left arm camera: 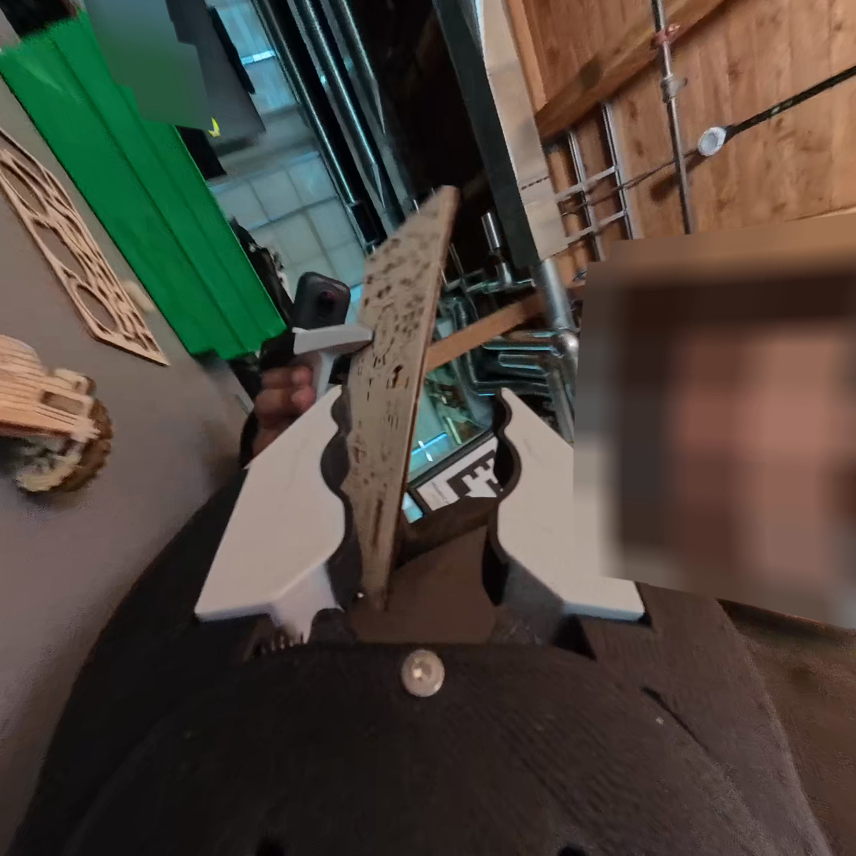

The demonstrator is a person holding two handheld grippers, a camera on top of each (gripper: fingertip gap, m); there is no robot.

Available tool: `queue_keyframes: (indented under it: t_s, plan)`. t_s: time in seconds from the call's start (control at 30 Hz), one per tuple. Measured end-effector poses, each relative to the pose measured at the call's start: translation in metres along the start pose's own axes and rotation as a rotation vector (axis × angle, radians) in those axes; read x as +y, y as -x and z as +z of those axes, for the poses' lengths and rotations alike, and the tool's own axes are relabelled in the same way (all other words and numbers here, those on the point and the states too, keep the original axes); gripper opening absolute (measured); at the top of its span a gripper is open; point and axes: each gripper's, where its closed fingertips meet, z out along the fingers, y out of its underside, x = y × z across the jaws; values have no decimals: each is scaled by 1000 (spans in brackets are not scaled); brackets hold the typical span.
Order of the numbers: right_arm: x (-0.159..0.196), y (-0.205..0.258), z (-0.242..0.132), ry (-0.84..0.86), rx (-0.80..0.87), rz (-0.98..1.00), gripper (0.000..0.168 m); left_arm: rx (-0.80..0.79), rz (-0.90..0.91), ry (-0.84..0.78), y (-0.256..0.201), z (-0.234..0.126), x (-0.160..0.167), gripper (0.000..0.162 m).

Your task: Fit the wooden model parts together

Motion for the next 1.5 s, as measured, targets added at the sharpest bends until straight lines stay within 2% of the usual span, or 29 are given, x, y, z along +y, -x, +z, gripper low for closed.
queue_keyframes:
  t_s: [0.03,0.23,0.27,0.37,0.53,0.77,1.03,1.2,1.5]
  plan:
    - [3,-5,0,16,20,9,1,-6,44,4,0,-3,-1,53]
    - [21,-20,7,89,78,116,0,-220,330,129,26,-9,5,47]
    - [24,-23,7,97,95,124,1,-240,355,139,28,-9,7,39]
    - [29,-25,9,109,99,150,1,-305,425,139,37,-12,6,0]
    - [30,-28,8,122,123,127,2,-335,429,153,42,-14,5,0]
    - [23,-29,5,92,116,116,5,-278,329,126,40,-13,3,0]
    - [20,-29,4,79,108,125,8,-266,308,113,38,-13,1,0]
    - [20,-26,4,88,103,104,1,-255,295,109,37,-13,1,0]
    - [21,-20,6,112,121,6,0,-229,295,89,32,-13,0,0]
